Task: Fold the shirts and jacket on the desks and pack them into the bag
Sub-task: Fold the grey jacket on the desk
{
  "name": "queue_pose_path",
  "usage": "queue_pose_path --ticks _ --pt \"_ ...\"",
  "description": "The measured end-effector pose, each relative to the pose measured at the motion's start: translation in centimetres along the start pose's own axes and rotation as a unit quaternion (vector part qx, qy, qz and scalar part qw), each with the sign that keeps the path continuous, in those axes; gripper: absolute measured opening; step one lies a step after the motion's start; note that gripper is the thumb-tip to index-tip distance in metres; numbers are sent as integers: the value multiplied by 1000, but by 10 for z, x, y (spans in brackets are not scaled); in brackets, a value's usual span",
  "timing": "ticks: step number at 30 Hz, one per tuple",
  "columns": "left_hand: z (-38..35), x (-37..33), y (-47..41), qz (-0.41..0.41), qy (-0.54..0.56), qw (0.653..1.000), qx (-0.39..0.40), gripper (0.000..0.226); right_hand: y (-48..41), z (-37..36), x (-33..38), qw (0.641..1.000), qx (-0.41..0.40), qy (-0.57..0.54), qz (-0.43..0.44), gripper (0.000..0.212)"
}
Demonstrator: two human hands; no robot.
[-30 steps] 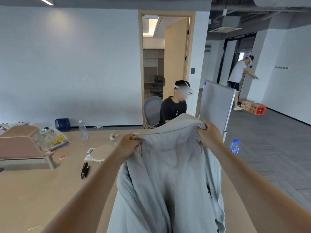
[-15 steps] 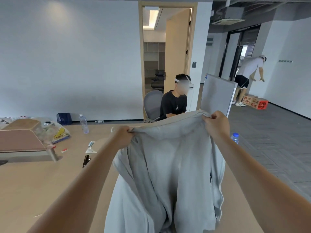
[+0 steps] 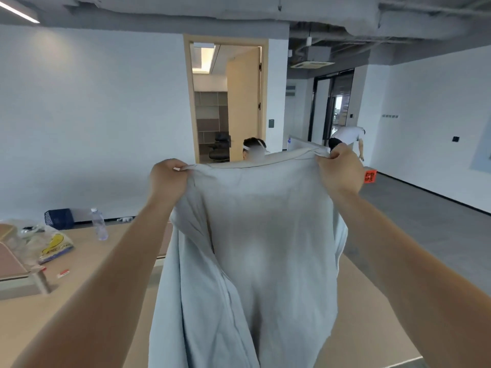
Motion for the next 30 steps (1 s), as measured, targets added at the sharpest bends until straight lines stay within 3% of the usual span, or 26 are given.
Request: queue_pose_path --ticks 5,9,17,25,30 --pt "14 -35 -23 -53 -18 998 -11 6 -18 11 27 998 -64 -13 25 20" --pt "13 -42 -37 -76 -60 995 -27 12 -29 -3 32 997 -56 -4 43 14" --pt "-60 22 -28 -6 -121 992 28 15 -18 -96 -56 997 73 36 16 3" --pt "-191 131 -17 29 -286 949 127 11 5 -222 -185 959 242 145 -9 23" --pt "-270 206 -14 145 -272 937 165 16 11 -296 -261 936 305 141 -102 34"
Point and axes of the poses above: each hand's wrist, its own y-axis away from the middle knuckle, its own z-axis out of the back of the hand, x = y × z, the point moved 3 cm from there along -y, towards the middle knuckle, and after that the axes turned 10 degrees about -x, right-handed, at the moved point
